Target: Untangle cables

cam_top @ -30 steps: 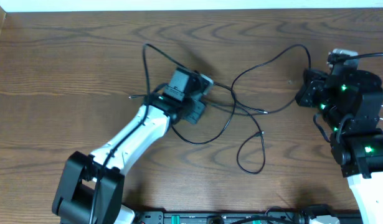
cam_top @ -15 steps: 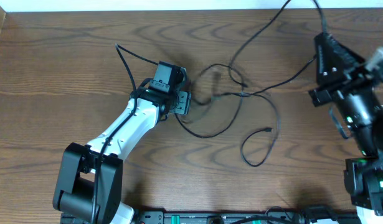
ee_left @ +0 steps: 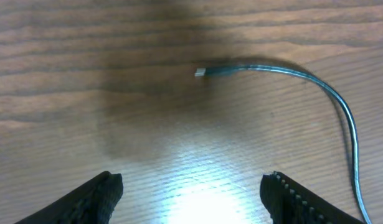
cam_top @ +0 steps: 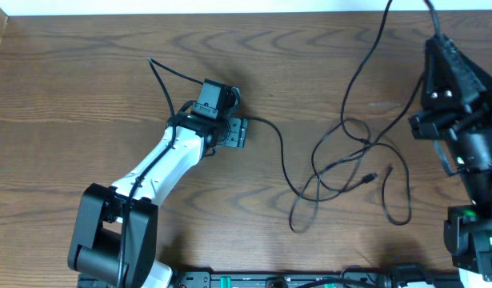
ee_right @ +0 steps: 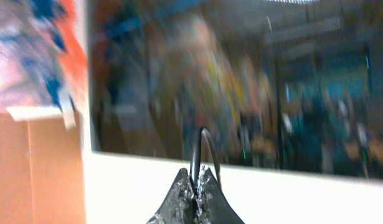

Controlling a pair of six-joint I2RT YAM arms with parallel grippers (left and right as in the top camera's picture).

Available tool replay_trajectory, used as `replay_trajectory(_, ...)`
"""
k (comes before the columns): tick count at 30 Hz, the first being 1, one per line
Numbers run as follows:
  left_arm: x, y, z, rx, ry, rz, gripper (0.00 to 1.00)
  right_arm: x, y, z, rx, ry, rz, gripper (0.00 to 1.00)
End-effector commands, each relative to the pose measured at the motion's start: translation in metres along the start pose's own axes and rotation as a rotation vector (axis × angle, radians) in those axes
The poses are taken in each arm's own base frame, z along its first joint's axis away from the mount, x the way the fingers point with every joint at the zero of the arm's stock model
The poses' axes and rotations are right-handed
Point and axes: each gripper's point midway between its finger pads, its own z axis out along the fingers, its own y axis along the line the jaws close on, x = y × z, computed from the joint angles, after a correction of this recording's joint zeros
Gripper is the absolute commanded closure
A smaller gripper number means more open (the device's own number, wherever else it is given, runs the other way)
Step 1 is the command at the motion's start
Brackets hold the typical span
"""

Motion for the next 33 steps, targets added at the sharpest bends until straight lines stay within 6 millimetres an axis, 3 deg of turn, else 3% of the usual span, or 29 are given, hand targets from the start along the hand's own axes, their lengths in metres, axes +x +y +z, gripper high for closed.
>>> replay_trajectory(1,0.006,-0.012,0.001,0.076,0.025,0.012,0.21,0.017,-0.025,0.001,0.119,0.055,0.017,0.99)
replay_trajectory(3,0.009,-0.034,-0.002,0.207,0.033,0.116,0.20,0.030,-0.031,0.002,0.143,0.098,0.033,0.99)
replay_trajectory(5,0.016,-0.069,-0.014,0.429,0.029,0.260,0.20,0.037,-0.033,0.004,0.144,0.117,0.045,0.99)
replay_trajectory(9,0.033,-0.112,-0.045,0.756,-0.011,0.465,0.14,0.032,-0.033,0.008,0.138,0.088,0.060,0.99)
replay_trajectory(14,0.034,-0.114,-0.047,0.777,-0.018,0.480,0.14,0.023,-0.051,0.006,0.242,0.042,0.044,0.99)
replay_trajectory(19,0.033,-0.112,-0.045,0.758,-0.007,0.454,0.14,0.048,-0.092,-0.012,0.483,0.124,0.045,0.99)
replay_trajectory(24,0.030,-0.102,-0.036,0.676,0.018,0.398,0.13,0.085,-0.143,-0.060,0.829,0.298,-0.019,0.99)
replay_trajectory(28,0.030,-0.102,-0.036,0.676,0.014,0.400,0.13,0.113,-0.156,-0.088,0.897,0.467,-0.060,0.99)
replay_trajectory(33,0.028,-0.103,-0.036,0.675,0.008,0.402,0.13,0.162,-0.170,-0.141,1.014,0.754,-0.039,0.99)
